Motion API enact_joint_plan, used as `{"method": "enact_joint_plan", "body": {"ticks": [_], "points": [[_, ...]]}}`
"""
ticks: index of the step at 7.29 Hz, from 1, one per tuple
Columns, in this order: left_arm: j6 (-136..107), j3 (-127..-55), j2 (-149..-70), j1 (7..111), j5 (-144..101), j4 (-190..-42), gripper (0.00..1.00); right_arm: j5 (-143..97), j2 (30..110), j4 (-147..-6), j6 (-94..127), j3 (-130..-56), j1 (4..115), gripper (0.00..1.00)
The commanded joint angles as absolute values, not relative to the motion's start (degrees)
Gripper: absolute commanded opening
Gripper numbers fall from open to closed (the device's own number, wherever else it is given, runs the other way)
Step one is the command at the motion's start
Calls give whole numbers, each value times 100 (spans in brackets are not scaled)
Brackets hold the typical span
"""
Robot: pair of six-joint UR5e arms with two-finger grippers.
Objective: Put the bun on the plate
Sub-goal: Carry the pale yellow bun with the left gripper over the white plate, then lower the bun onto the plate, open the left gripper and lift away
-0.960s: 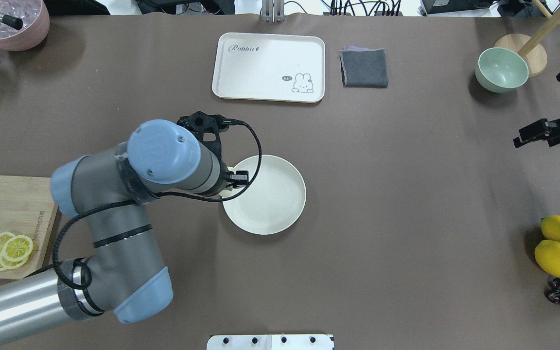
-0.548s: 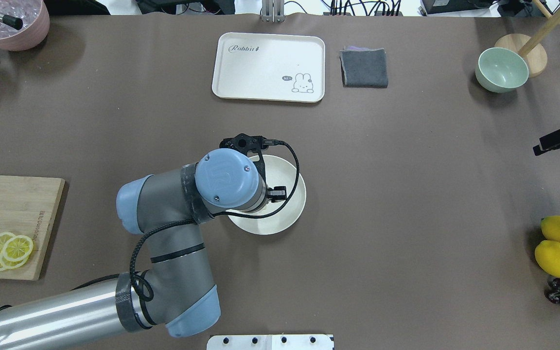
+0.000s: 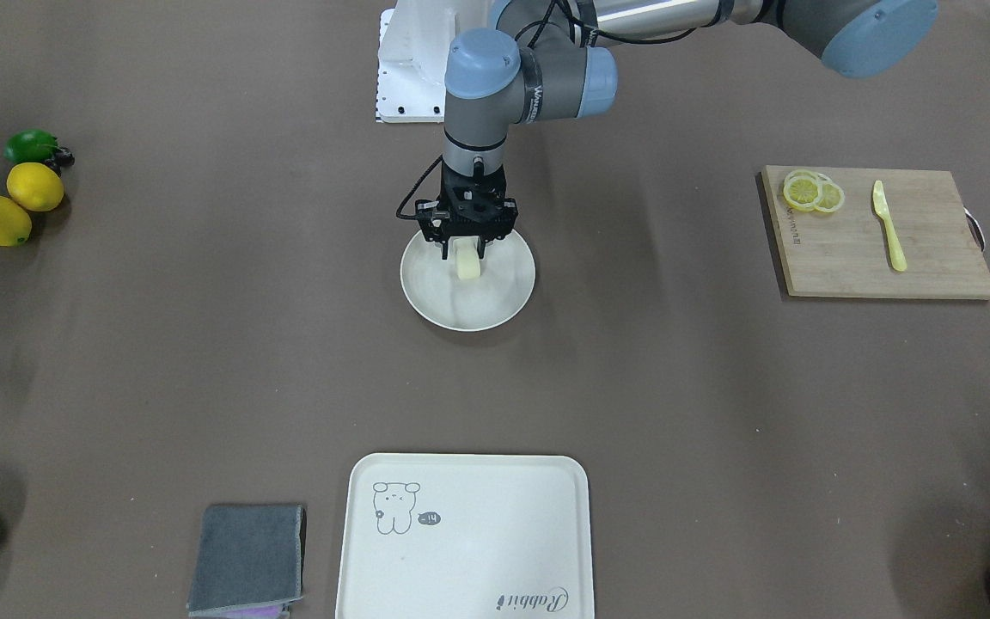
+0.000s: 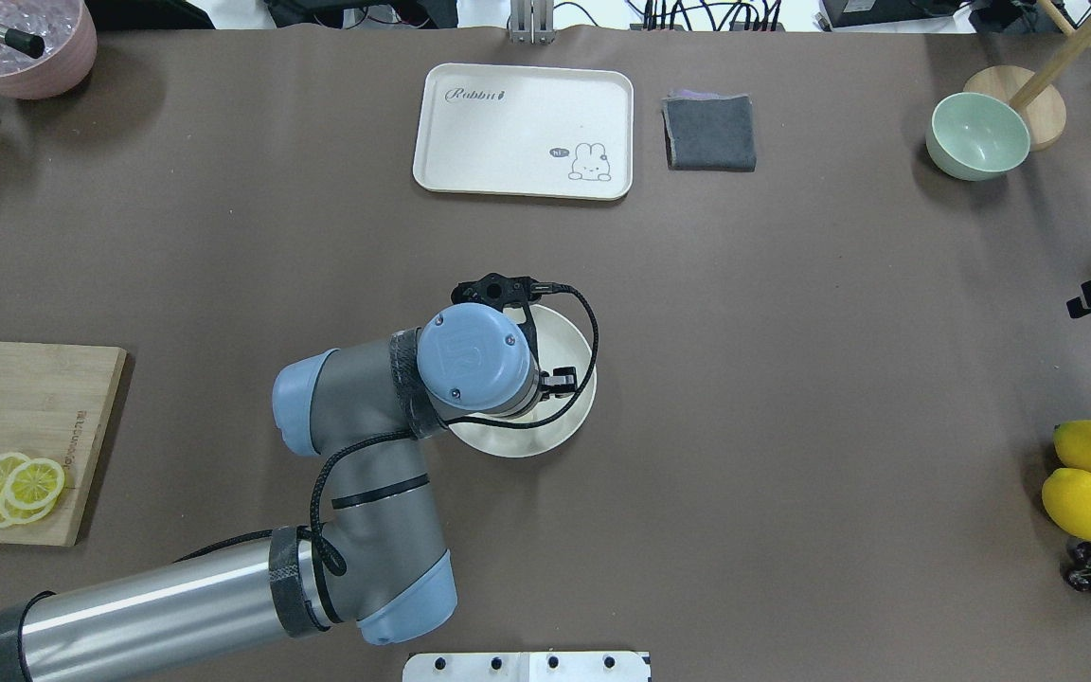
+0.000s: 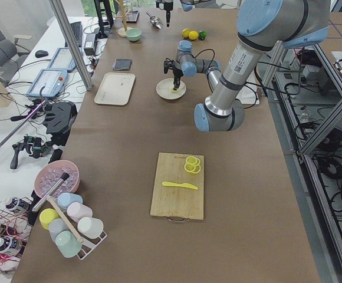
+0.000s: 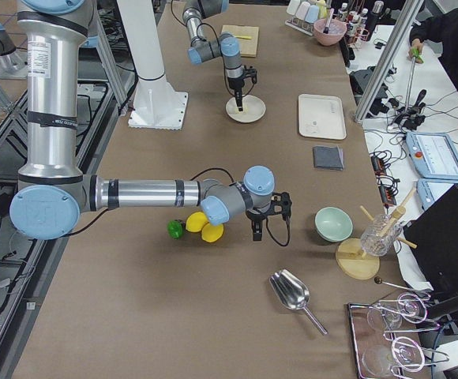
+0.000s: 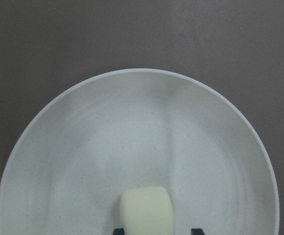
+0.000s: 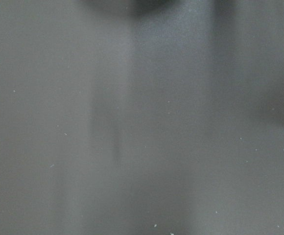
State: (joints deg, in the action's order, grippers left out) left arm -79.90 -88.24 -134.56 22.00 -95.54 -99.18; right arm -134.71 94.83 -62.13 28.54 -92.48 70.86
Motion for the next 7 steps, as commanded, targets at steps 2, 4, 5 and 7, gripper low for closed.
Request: {"method": "enact_joint_plan", "body": {"ticks": [2,4,5,7], "points": [[-7946,-9016,-13465,2267,-9466,-9879,97,-13474,9597,-6214,2690,-9246,7181,99],[-7649,-9550,-13404,2451,-9483,-9513,98,-13482,9703,-6214,2393,-9237,7338,99],[-7177,-10180,-13134,2704,-9527,-8944,98,-13491,9729,-6249,2147,-9194,7495,99],[-5720,-11317,-11933,3772,-10302,-8500,98,-13491,9851,-6267,1716,-9158,7820,99]]}}
